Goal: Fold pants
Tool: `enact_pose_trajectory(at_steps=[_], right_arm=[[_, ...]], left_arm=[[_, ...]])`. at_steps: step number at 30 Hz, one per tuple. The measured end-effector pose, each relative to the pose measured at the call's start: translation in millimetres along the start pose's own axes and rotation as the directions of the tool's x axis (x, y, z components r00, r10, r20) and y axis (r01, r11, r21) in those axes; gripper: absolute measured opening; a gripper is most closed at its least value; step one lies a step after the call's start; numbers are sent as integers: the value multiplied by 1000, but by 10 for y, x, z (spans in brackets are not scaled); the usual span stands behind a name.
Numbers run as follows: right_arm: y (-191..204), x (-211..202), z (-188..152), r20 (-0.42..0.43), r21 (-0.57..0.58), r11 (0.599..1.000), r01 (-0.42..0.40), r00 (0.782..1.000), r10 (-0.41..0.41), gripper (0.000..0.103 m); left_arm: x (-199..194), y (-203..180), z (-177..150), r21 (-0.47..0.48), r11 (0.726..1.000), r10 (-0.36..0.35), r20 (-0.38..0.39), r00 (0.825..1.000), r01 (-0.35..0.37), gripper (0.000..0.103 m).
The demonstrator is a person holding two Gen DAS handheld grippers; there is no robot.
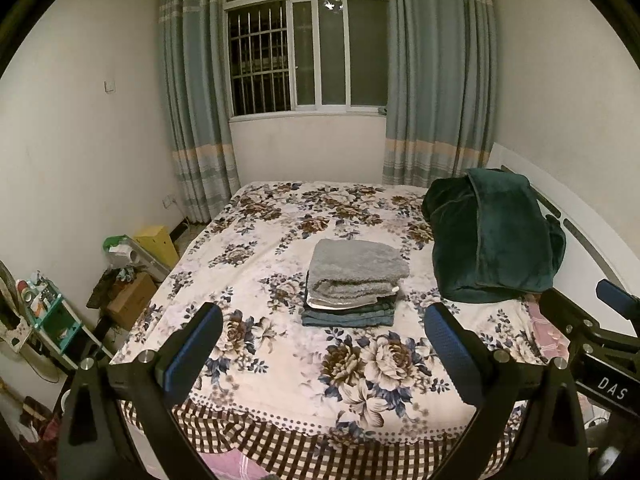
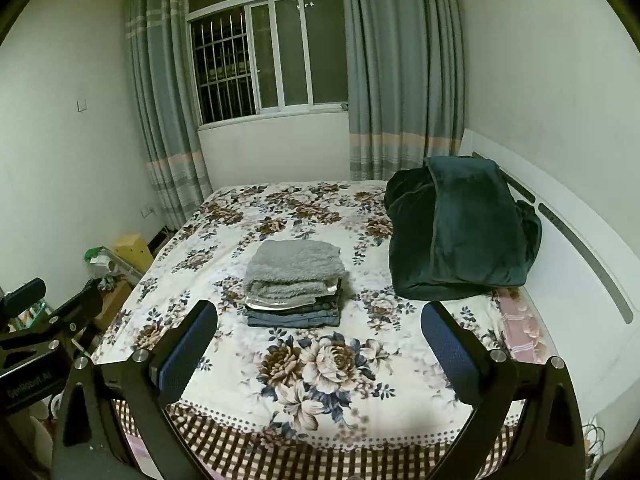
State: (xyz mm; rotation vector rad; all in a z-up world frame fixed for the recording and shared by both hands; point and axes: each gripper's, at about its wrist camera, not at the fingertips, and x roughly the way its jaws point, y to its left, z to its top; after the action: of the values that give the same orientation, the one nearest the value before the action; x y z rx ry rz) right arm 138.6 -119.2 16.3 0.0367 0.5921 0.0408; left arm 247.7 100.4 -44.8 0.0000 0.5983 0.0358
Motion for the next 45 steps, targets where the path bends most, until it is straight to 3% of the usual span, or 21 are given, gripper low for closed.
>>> enact_pose_trajectory(at_steps=[45], right_arm=[[-3,-65,-7,0,-10,1000,-6,1000,6,103]], left_arm=[[-163,-80,46,-21,1000,-1,18,1000,2,103]])
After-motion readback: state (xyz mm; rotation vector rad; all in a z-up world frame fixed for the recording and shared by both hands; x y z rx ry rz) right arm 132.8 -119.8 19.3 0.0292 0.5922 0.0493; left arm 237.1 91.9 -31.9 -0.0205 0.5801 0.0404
